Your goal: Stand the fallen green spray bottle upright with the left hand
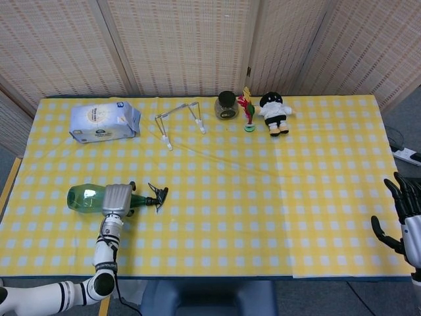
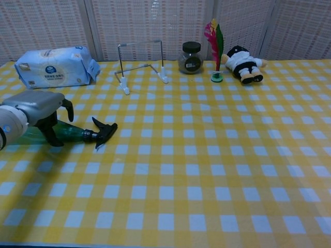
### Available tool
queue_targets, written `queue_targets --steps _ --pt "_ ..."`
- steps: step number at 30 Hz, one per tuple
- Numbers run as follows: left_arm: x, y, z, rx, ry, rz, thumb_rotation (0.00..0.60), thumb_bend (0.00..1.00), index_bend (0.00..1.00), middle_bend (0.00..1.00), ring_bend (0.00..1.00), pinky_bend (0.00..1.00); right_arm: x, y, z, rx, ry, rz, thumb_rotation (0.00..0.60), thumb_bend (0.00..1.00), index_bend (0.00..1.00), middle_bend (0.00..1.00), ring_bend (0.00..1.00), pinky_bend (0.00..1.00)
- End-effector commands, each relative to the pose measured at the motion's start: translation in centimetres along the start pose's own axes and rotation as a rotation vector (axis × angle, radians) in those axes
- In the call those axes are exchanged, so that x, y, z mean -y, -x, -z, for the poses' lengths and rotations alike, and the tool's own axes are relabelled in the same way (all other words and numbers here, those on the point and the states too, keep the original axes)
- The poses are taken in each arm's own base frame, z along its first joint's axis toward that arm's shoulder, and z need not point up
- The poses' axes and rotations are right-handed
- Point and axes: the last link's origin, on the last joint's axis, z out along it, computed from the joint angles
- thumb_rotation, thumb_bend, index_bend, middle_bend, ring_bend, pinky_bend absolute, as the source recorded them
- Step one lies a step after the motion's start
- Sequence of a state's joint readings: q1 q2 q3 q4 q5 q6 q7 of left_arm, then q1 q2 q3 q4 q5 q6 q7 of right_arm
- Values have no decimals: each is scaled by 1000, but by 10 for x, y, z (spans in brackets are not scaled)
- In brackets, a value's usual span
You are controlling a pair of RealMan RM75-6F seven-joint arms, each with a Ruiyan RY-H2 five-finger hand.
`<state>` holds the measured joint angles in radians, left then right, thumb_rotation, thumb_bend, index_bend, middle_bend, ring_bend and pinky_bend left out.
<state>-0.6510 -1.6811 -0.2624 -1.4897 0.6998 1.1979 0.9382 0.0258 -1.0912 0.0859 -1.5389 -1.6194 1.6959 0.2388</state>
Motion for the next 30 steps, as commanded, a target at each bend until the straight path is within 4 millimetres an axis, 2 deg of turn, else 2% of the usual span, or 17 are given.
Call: queue_targets --steps 1,9,15,19,22,30 --pt "-1 3 -3 9 -5 0 600 220 436 1000 1000 1000 -1 -1 1 -2 1 -1 600 456 0 0 0 0" --pt "0 11 -6 32 -16 -27 600 259 488 1000 1000 1000 -1 -1 1 -4 5 5 600 457 0 0 0 0" --pt "0 11 -5 26 -20 -20 600 341 529 1000 1000 1000 -1 0 0 1 5 9 600 456 0 0 0 0" --pt "2 10 -5 -1 -27 -24 600 500 622 1000 1000 1000 -1 -1 1 -3 6 9 600 456 0 0 0 0" --pt "3 6 -3 -26 -29 -16 600 547 654 1000 1000 1000 -1 -1 1 -2 5 8 600 456 0 0 0 0" --pt "9 -13 12 -121 -39 46 600 581 682 1000 1000 1000 1 -1 2 -3 -2 4 600 456 0 0 0 0"
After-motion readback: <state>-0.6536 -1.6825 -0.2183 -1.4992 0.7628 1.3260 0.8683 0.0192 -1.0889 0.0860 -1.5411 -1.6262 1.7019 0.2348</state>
